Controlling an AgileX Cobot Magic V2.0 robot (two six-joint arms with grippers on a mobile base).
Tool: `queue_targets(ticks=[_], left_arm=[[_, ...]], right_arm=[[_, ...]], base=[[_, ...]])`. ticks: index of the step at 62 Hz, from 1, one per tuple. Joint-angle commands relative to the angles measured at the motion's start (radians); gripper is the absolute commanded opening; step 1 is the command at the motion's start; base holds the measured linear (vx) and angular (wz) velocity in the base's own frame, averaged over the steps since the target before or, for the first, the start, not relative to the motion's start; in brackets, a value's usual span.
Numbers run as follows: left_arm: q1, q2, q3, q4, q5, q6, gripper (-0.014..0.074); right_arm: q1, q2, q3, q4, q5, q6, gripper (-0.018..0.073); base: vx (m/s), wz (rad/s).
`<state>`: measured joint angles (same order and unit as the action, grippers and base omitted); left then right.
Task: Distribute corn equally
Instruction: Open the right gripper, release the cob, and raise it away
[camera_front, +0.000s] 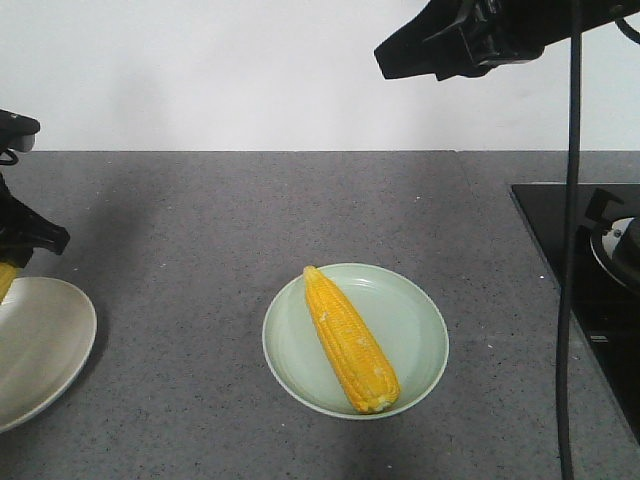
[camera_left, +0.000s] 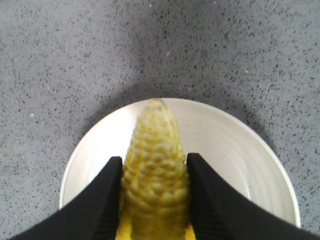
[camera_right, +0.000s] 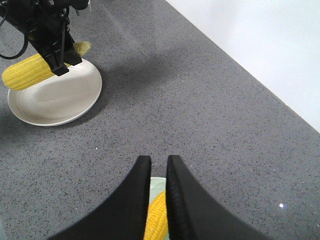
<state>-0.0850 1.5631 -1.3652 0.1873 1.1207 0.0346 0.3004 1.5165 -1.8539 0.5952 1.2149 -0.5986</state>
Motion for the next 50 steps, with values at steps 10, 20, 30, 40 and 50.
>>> queue_targets(ticks=[10,20,30,40,50], left_arm=[[0.001,-0.033,-0.013,0.005,0.004,-0.012,0.0393],[0.001,-0.033,0.006,0.005,0.012,-0.017,0.0437],[0.001,-0.033,0.006,0.005,0.016,-0.017,0.0438],[0.001,-0.033,0.006,0.005,0.017,-0.018,0.0438],[0.000,-0.033,0.006,0.003,0.019,-0.018,0.0435]], right_arm=[[-0.004,-0.032,-0.028,0.028,-0.046,-0.004,0.0097],[-0.004,-0.032,-0.028,0.028,-0.046,-0.004,0.0100],[-0.004,-0.032,-0.028,0.028,-0.046,-0.004,0.0101],[-0.004,-0.032,-0.028,0.027,-0.050,-0.004,0.0101],[-0.004,-0.032,-0.028,0.027,-0.052,-0.005,0.0101]], base=[[0.00,0.00],[0.00,0.00],[0.00,0.00],[0.00,0.00],[0.00,0.00]])
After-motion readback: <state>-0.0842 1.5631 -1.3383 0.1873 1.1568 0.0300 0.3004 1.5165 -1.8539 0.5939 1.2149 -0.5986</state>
